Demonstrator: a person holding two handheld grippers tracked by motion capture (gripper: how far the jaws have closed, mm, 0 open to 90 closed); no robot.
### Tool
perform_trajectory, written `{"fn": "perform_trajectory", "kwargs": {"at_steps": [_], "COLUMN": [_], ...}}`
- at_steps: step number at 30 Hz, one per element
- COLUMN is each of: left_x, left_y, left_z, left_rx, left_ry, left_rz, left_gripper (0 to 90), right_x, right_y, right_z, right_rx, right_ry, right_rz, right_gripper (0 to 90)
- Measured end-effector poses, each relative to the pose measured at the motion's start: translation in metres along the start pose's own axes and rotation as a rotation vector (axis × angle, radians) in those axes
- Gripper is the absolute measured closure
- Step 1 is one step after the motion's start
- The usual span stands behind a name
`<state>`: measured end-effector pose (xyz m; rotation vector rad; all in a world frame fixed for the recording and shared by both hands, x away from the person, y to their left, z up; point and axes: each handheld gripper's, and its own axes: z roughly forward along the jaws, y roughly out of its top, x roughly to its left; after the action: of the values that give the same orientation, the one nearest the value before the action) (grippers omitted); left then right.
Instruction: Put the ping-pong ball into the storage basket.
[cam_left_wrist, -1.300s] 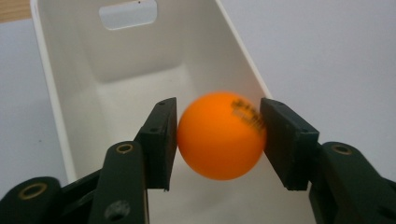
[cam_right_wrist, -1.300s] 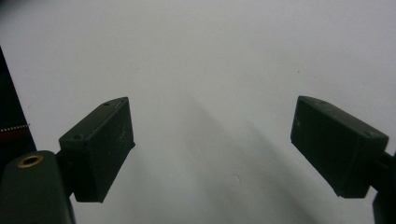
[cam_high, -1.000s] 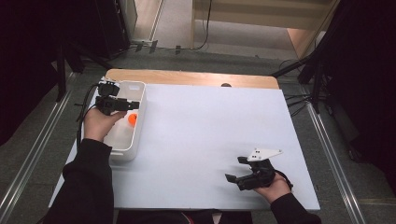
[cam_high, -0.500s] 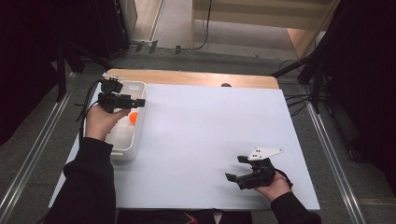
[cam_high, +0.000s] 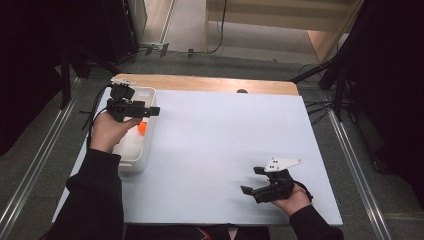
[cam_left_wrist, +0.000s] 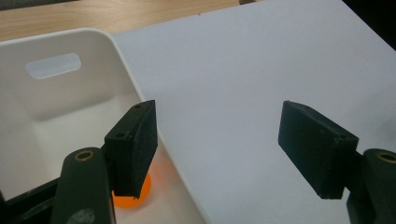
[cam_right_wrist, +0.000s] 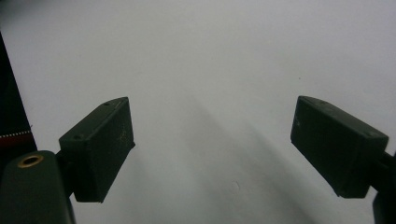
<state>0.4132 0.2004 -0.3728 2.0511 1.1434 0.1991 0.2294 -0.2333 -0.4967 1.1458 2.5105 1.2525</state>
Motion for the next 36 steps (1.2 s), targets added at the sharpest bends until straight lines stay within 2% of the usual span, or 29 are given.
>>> {"fn": "perform_trajectory", "kwargs": {"at_steps": [5, 8, 11, 19, 24, 28, 33, 36], "left_x": [-0.009, -0.014, -0.020, -0.036, -0.044, -0.049, -0.052, -0.054], "left_y": [0.001, 0.001, 0.000, 0.001, 0.000, -0.002, -0.006, -0.007], "left_z": [-0.001, 0.001, 0.003, 0.007, 0.010, 0.013, 0.017, 0.019], "left_rx": [0.003, 0.005, 0.027, 0.030, 0.042, 0.034, 0.015, 0.026], "left_ry": [-0.009, -0.042, -0.057, -0.113, -0.154, -0.159, -0.180, -0.177], "left_rz": [0.027, 0.035, 0.064, 0.119, 0.129, 0.153, 0.153, 0.165], "left_gripper": [28.9, 28.9, 28.9, 28.9, 28.9, 28.9, 28.9, 28.9], "right_x": [0.002, 0.003, 0.004, 0.004, 0.004, 0.005, 0.005, 0.005], "right_y": [0.000, 0.000, 0.001, 0.001, 0.001, 0.001, 0.002, 0.002], "right_z": [0.000, -0.001, -0.001, -0.001, -0.001, -0.001, 0.000, 0.000], "right_rx": [0.006, 0.004, 0.005, 0.006, 0.005, 0.006, 0.008, 0.006], "right_ry": [0.001, 0.001, -0.001, -0.004, -0.004, -0.006, -0.004, -0.005], "right_rz": [-0.003, -0.007, -0.011, -0.012, -0.014, -0.012, -0.012, -0.015], "right_gripper": [11.8, 11.8, 11.8, 11.8, 11.8, 11.8, 11.8, 11.8]}}
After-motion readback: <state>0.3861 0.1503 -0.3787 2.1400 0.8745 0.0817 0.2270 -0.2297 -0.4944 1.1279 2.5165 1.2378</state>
